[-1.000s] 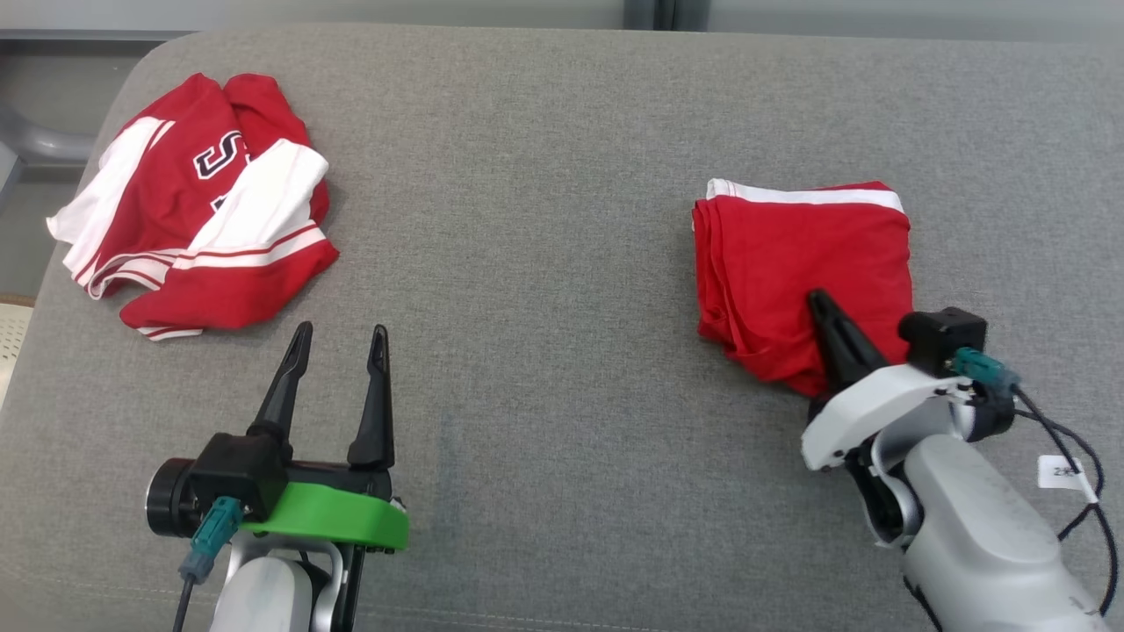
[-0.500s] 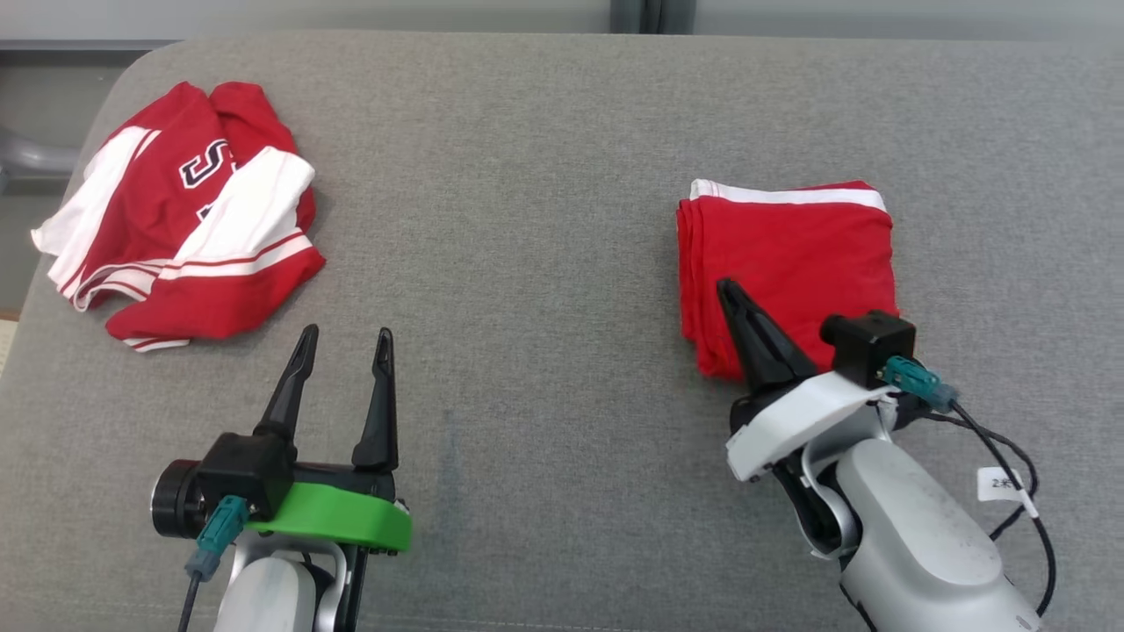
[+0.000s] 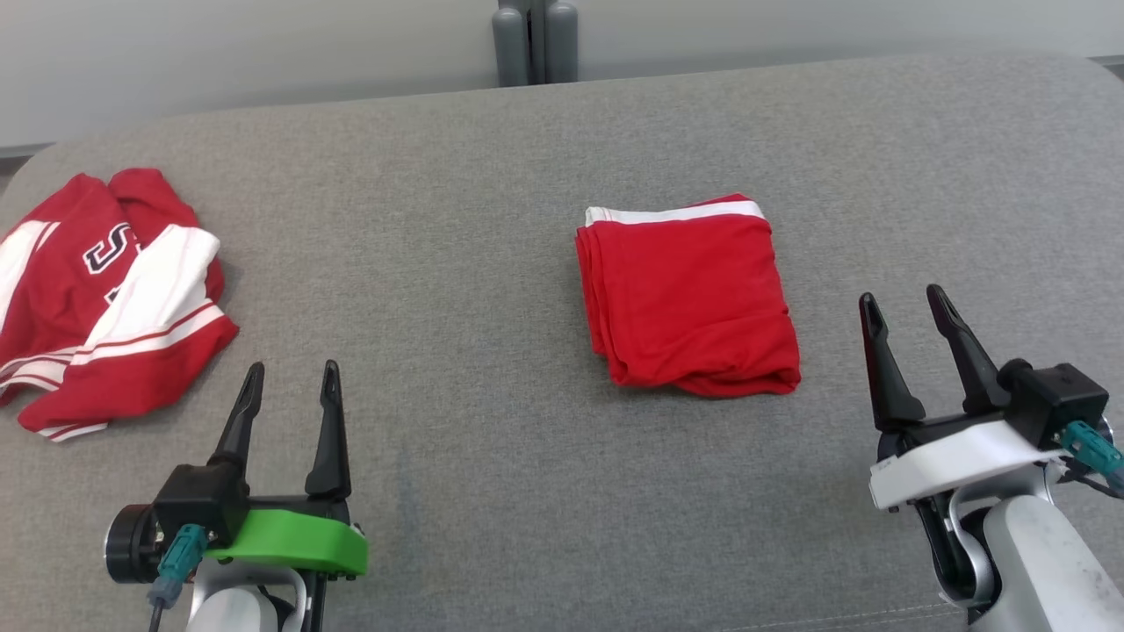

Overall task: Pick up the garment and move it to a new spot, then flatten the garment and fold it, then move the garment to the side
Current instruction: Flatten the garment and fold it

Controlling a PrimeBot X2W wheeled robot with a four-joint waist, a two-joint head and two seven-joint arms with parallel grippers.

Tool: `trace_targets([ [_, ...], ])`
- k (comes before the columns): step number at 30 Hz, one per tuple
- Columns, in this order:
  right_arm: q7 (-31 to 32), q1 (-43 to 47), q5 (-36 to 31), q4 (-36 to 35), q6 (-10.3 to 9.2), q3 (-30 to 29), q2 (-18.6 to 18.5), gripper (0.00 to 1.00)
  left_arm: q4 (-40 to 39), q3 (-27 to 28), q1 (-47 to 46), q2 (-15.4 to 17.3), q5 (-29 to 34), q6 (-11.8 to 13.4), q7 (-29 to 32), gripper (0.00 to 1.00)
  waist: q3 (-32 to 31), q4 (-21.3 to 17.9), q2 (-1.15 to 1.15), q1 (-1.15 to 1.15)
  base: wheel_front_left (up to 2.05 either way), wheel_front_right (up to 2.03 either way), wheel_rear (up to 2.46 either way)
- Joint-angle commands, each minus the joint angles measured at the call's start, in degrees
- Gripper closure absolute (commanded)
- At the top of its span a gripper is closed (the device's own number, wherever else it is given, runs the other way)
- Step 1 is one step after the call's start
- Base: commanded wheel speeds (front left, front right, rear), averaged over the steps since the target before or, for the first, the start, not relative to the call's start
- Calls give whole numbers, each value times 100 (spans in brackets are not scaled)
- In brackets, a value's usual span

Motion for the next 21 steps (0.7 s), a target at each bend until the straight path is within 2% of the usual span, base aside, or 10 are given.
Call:
trace_targets([
  [1, -17, 176, -69, -107, 1, -55, 14, 0, -7, 75, 102, 18, 60, 19, 4, 0, -169, -205, 0, 0, 0, 0, 0],
  [10, -17, 775, -286, -520, 1, -200, 56, 0, -5, 370, 341, 40, 244, 65, 4, 0, -369, -302, 0, 0, 0, 0, 0],
  [21, -17, 1045, -422, -748, 2, -327, 167, 0, -157, 416, 574, 106, 382, -15, 4, 0, -582, -188, 0, 0, 0, 0, 0],
])
